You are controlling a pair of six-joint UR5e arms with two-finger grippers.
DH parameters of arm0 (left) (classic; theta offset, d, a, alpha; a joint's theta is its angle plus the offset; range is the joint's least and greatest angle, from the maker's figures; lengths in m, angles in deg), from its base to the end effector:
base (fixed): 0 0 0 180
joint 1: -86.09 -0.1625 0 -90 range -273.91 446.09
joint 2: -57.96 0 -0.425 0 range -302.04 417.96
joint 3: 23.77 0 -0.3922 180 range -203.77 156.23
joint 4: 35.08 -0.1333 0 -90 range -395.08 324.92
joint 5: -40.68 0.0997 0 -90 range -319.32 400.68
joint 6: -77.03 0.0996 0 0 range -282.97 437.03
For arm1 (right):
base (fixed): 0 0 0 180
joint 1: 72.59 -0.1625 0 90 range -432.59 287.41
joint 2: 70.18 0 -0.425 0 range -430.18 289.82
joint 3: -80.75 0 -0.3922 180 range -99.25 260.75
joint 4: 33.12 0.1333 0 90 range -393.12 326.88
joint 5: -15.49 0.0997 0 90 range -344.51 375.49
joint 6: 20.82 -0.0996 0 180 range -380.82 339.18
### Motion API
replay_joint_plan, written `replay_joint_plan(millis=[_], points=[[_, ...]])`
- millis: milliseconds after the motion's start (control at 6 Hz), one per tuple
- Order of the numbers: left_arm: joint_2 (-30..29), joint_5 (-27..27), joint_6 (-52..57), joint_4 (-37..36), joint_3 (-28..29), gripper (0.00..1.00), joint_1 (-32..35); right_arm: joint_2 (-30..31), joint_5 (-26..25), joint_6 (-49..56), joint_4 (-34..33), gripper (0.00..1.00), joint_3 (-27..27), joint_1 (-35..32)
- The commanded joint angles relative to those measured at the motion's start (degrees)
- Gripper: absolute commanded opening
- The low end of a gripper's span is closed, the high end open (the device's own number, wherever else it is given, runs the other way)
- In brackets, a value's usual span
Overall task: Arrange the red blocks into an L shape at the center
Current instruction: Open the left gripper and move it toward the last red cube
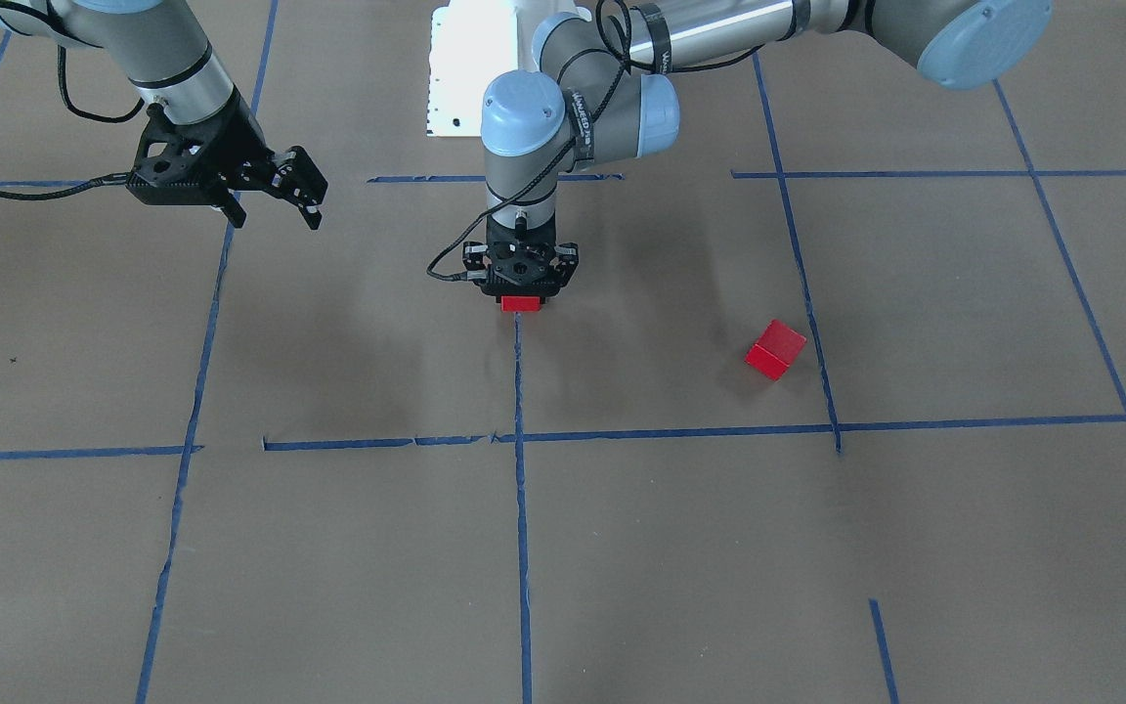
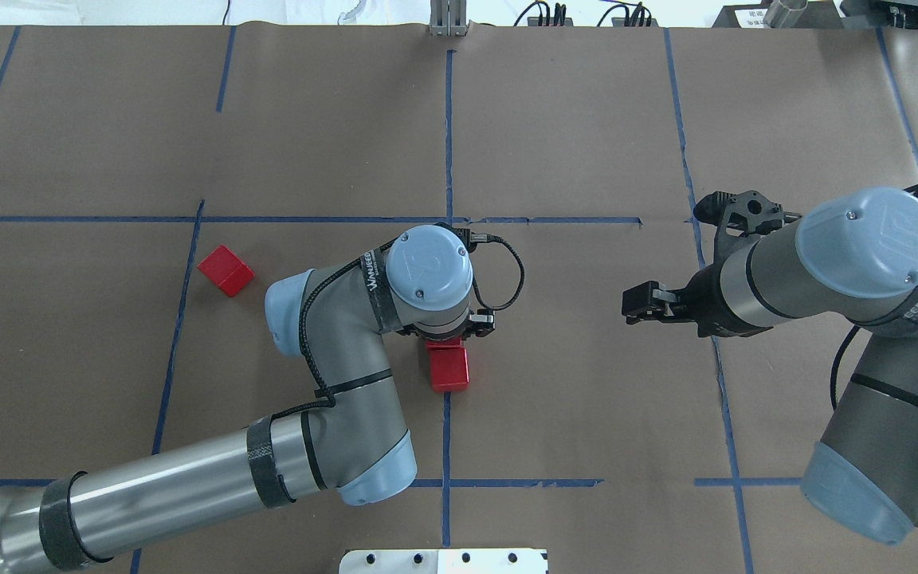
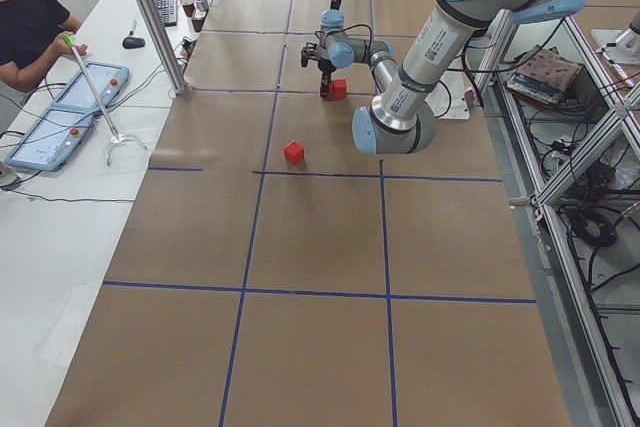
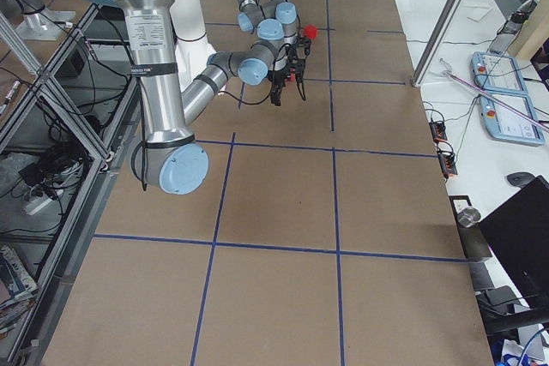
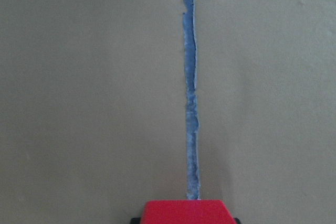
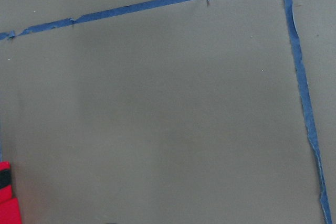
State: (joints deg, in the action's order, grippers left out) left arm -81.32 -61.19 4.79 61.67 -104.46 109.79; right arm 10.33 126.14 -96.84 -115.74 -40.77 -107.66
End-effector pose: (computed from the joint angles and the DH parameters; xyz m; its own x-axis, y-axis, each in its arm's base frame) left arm 0.6524 -0.4096 0.1820 0.6760 0.0293 -0.7363 0.0525 0.9948 0.0878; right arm -0.3544 -0.3687 0.3117 0.6052 0.1486 0.7821 -0.1810 0.9824 -0.0466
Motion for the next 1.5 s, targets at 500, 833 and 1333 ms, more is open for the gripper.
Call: replay_joint_plan(millis=[500,833,1333], points=[[-0.03,0.0,-0.1,0.1,-0.08,0.09,-0.41,0.0,0.0,0.0,0.0,1.0,-0.03,0.0],[-0.29,0.0,-0.1,0.1,0.0,0.12,-0.41,0.0,0.09,0.0,0.0,1.0,-0.03,0.0],[-0.03,0.0,0.08,0.36,0.0,0.57,-0.5,0.09,0.09,0.0,0.0,1.0,-0.03,0.0]])
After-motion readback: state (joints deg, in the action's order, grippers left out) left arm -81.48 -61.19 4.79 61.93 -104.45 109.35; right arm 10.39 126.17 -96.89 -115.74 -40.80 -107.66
